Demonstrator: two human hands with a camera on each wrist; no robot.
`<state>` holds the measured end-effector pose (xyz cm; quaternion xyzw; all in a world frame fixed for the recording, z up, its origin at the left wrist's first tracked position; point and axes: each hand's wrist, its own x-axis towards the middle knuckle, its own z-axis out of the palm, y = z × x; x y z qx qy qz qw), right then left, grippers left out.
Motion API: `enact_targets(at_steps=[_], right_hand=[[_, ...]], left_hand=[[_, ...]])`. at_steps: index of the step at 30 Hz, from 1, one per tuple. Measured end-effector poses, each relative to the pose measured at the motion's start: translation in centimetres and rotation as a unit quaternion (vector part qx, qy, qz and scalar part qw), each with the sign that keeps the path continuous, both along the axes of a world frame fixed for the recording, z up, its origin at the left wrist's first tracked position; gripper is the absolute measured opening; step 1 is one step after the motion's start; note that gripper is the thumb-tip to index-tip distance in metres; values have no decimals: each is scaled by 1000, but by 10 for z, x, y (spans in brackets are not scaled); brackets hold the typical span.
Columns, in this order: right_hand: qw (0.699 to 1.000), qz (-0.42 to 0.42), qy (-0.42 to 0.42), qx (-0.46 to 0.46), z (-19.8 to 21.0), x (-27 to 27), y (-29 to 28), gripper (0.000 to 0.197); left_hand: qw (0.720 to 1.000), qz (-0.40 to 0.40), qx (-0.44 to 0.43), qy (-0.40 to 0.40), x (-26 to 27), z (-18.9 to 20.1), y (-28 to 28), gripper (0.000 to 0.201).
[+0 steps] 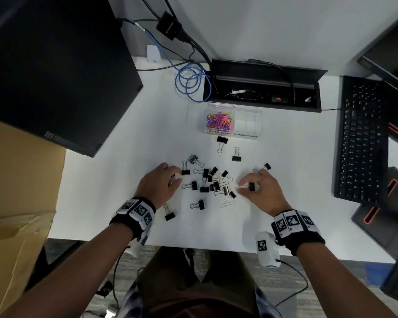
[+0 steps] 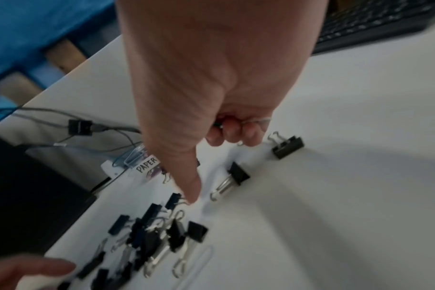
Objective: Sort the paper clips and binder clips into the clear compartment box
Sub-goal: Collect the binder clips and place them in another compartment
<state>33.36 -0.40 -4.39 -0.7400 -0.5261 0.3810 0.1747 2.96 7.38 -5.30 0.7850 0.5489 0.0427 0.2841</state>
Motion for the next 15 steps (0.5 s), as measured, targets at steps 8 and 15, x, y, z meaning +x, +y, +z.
enact_targets(at_steps=[8, 15], right_hand=[[980, 186, -53, -54, -2, -27, -10, 18], [962, 256, -95, 32, -8, -35, -9, 6]], left_hand=[[992, 126, 21, -22, 25, 3, -2, 22], [980, 197, -39, 14, 7, 4, 12, 30]])
